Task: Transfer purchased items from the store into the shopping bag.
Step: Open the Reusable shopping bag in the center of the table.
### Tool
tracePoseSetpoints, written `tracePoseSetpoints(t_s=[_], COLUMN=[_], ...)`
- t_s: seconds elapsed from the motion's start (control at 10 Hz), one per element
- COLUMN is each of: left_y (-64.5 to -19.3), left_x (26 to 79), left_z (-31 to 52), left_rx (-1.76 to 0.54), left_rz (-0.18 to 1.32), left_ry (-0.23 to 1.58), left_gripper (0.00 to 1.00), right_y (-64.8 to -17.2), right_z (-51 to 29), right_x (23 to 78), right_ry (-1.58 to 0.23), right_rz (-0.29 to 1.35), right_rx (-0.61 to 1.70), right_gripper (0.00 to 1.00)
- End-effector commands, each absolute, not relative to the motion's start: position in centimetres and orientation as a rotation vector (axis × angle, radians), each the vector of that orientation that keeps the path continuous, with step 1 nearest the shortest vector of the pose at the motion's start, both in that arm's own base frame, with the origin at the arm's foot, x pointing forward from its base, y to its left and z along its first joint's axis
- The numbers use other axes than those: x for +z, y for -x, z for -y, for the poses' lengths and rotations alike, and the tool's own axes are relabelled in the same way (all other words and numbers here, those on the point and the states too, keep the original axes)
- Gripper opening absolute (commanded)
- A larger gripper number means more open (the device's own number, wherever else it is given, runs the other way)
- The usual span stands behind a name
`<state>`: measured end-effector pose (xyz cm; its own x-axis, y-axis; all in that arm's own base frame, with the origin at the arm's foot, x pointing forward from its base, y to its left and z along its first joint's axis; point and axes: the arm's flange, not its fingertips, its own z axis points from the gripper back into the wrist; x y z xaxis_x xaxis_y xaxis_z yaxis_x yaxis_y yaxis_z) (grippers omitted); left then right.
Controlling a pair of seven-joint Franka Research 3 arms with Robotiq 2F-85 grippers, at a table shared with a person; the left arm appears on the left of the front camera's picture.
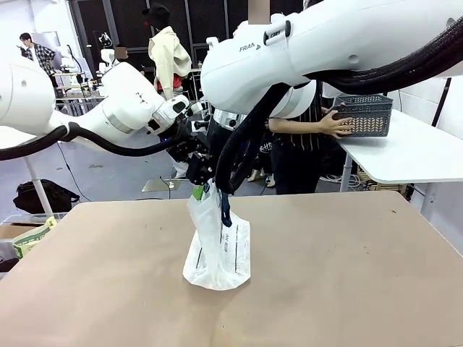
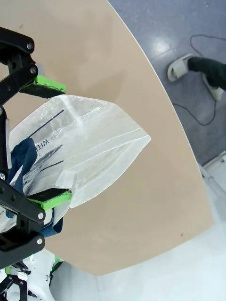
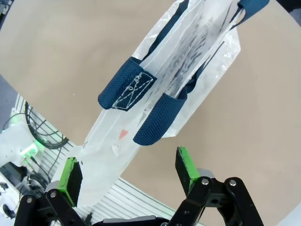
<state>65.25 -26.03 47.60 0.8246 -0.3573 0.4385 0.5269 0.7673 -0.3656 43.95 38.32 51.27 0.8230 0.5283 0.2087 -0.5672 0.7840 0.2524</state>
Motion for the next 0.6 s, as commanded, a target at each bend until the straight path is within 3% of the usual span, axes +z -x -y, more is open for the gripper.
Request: tracePoseSetpoints(t_s=[0.0,0.5], left_y=[-65.68,-65.67], left_x=[48.23,48.08], left_z=[25.85,25.98], left_rx=[-0.465,-0.468], left_rz=[0.346,0.339], left_ry=[0.466,0.460], left_gripper=[1.00,1.00], right_y=[-43.40,-43.14], right_z=[-37.89,-37.31], right_x=[51.80,51.95], right_ry=[-0.314,-0.313], right_rz=[0.155,0.168], right_rx=[0.561,0.536], right_gripper=[1.00,1.00])
